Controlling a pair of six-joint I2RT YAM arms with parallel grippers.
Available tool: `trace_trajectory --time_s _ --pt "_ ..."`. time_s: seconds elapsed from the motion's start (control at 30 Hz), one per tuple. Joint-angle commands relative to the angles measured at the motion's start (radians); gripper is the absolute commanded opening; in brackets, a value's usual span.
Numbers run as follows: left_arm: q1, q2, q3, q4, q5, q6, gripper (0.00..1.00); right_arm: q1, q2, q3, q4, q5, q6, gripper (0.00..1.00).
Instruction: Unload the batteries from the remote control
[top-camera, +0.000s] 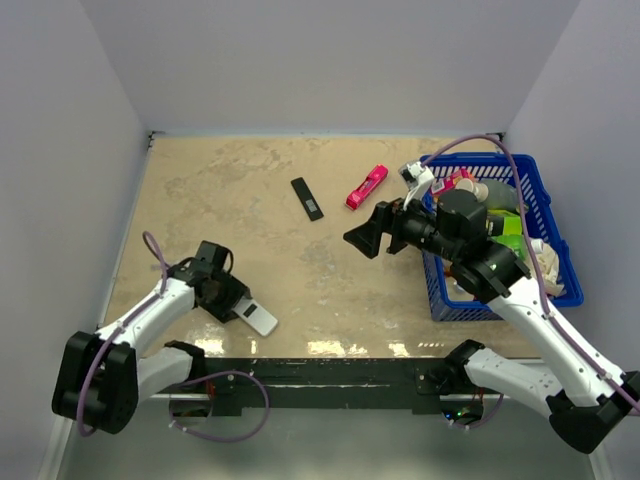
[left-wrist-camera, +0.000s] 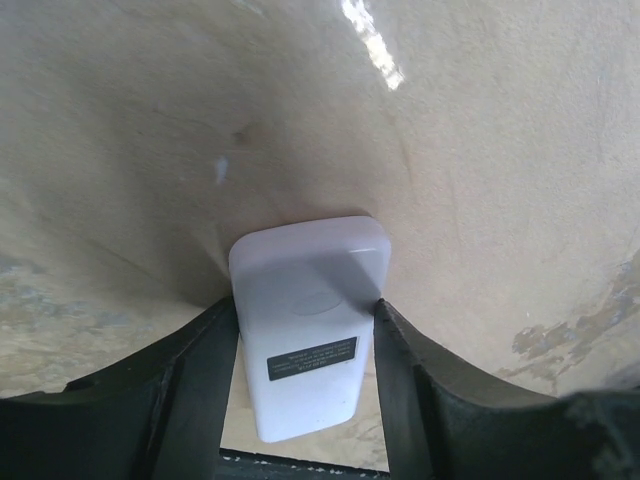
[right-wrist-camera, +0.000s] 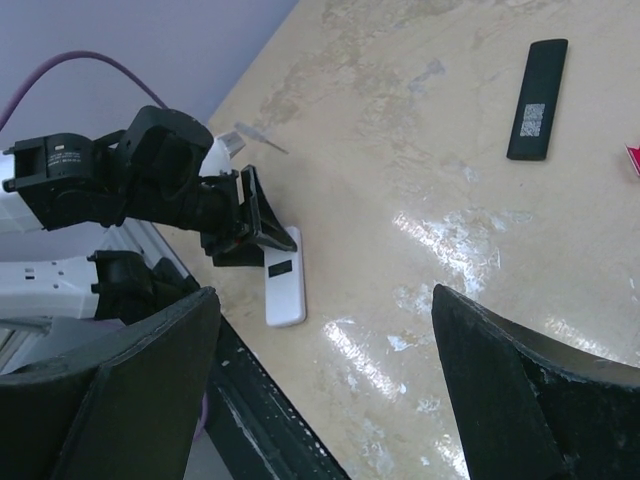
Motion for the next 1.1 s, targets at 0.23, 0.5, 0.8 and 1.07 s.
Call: trace_trajectory --time_s 0.23,0.5,0.8,1.07 --pt "-0.209 0.262 0.153 0.108 -0.005 -0.156 0.48 0.005 -0.014 -0.047 0.017 -0.024 -0.019 0.89" --pt "-0.219 0.236 0.226 0.093 0.008 -0.056 0.68 0.048 0.006 -0.108 0.045 0.009 0.028 0.86" --pt "-0.151 0.162 0.351 -0.013 -0.037 0.152 0.84 0.277 0.137 -0.111 0.108 0.171 0.087 0.86" --pt "0.074 0.090 0.479 -0.033 -0.069 0.574 1.00 0.567 0.455 0.005 0.105 0.501 0.240 0.88"
